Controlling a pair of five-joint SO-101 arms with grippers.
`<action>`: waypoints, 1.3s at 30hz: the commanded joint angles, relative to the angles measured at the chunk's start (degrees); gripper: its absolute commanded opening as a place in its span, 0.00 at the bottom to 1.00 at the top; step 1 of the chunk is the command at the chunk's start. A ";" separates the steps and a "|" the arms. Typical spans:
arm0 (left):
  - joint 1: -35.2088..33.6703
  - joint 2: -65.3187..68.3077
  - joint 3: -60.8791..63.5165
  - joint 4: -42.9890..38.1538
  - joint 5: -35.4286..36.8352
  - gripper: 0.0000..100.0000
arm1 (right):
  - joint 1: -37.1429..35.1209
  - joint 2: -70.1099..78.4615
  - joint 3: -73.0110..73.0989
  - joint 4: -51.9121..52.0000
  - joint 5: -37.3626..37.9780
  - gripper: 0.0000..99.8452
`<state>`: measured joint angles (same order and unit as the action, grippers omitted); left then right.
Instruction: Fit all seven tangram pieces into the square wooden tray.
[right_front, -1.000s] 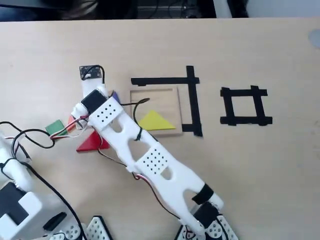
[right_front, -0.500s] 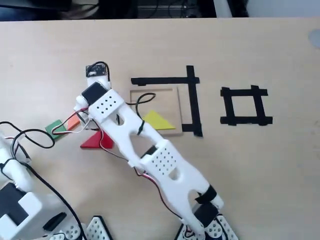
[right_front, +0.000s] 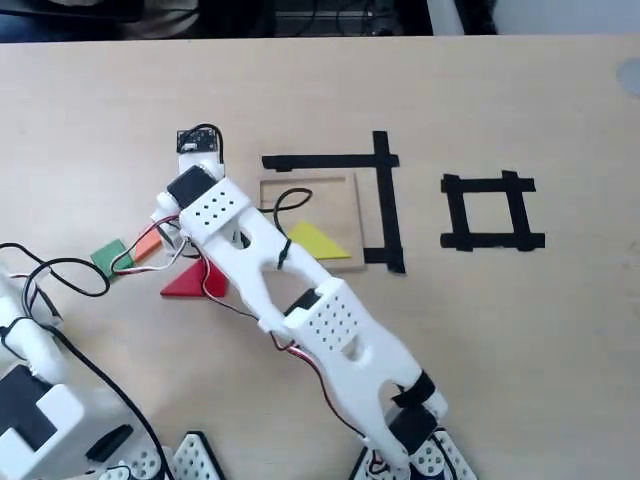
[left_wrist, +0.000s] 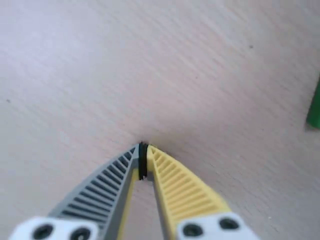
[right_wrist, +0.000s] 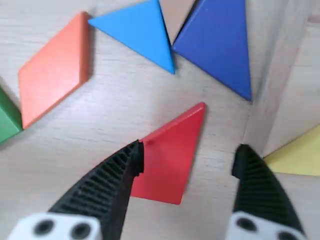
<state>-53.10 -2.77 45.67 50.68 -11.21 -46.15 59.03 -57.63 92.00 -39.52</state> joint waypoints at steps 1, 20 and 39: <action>-0.22 0.00 0.31 0.18 0.35 0.03 | 1.14 -0.13 -0.31 -0.53 -0.88 0.33; -0.40 0.00 0.22 0.35 0.35 0.03 | -0.18 -0.22 -0.40 -9.85 3.08 0.33; -0.84 0.00 0.22 0.44 0.35 0.03 | -2.81 6.20 -8.48 -0.62 -2.46 0.20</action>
<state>-53.10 -2.77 45.67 50.68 -11.21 -47.91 65.01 -62.90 90.33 -40.84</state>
